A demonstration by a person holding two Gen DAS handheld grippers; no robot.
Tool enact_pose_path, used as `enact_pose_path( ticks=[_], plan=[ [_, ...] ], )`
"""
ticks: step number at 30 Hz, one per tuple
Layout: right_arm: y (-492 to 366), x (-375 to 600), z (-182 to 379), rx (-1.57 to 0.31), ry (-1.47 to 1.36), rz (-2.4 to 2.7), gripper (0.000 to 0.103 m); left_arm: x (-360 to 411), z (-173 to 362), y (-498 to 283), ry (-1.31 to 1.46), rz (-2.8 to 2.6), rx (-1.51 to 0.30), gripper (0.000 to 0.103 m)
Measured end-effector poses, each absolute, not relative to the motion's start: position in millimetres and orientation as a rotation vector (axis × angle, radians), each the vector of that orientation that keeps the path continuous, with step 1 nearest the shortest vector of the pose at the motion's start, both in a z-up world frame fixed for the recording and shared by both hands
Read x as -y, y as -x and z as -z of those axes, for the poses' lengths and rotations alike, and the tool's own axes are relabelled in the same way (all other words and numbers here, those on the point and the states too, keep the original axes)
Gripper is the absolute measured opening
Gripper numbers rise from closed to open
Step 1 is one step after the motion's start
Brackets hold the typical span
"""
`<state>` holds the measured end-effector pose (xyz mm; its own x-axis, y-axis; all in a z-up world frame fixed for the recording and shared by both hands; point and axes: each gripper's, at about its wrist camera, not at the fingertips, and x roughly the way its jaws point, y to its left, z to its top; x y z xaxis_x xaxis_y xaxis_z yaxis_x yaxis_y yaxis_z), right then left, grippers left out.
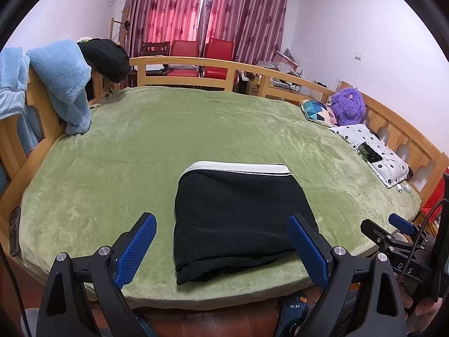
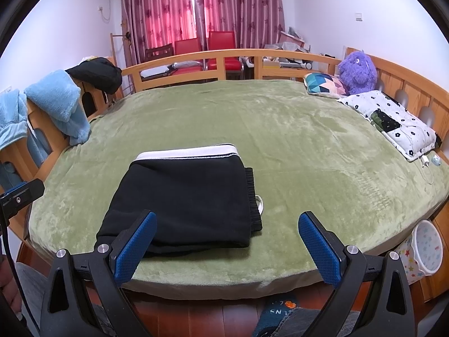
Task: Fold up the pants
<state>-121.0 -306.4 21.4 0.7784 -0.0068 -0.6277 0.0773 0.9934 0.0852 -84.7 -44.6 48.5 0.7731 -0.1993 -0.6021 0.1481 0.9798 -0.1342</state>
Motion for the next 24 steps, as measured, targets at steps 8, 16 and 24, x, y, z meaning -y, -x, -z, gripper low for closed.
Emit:
enact_pose_path(
  ticks=[8,16,24],
  plan=[
    [121,310,-23,-0.678,-0.109,0.051,0.1,44,-47,84,0.08,0.191,-0.664,0.095],
    [120,307,-27,-0.674,-0.094,0.055,0.1,45,-48,89,0.088,0.196,-0.657,0.095],
    [120,302,-33,-0.663,-0.092,0.056,0.1,44,-49,88,0.086,0.2,-0.653,0.095]
  ],
)
